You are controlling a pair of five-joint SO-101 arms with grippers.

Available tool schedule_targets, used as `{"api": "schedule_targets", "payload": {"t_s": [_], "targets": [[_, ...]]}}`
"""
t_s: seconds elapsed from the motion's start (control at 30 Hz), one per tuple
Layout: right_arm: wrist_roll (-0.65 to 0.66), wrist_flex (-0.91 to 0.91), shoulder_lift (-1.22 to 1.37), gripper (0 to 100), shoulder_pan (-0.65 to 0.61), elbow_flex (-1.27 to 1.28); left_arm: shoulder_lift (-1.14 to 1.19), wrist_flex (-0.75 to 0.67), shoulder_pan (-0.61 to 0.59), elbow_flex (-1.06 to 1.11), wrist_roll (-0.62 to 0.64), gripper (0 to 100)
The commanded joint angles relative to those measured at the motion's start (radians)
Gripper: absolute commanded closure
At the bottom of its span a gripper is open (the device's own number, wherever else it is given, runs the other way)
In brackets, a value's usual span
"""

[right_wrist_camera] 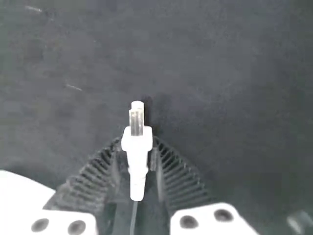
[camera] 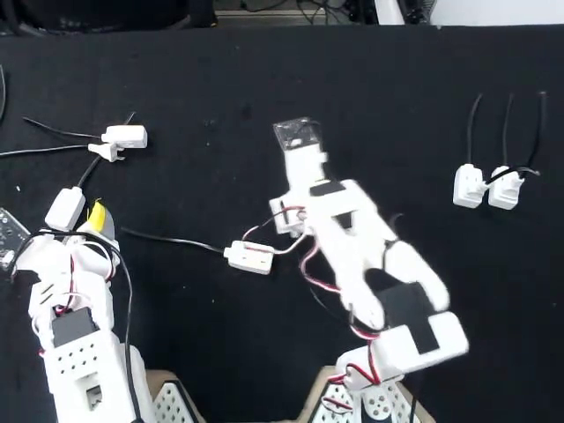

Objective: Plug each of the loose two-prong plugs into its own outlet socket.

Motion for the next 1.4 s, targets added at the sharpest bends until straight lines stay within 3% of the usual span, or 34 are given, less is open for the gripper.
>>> {"api": "schedule_targets", "payload": {"t_s": [0.0,0.13,0.23,0.4,0.53,0.77,0.97,1.17,1.37], "targets": [[0.127,0.175,-0.222,98.8,0.175,-0.07,-0.015,-0.015,0.012,-0.054,0.011,76],[0.405,0.213,-0.285,98.8,0.273,-0.079,-0.015,-0.015,0.012,-0.054,0.011,76],[0.522,0.215,-0.285,98.8,0.313,-0.163,-0.015,-0.015,0.012,-0.056,0.011,76],[0.7,0.29,-0.272,98.8,0.273,-0.291,-0.015,-0.015,0.012,-0.054,0.011,76],[0.853,0.362,-0.229,98.8,0.229,-0.162,-0.015,-0.015,0.012,-0.054,-0.028,76],[0.867,0.112,-0.196,98.7,0.23,0.148,-0.015,-0.015,0.013,-0.054,-0.028,76],[0.865,0.114,-0.196,89.3,0.232,0.163,-0.015,-0.015,0.013,-0.054,-0.028,76],[0.867,0.114,-0.196,95.7,0.232,0.163,-0.015,-0.015,0.013,-0.054,-0.029,76],[0.865,0.114,-0.168,94.4,0.232,0.163,-0.015,-0.012,0.013,-0.058,-0.029,76]]}}
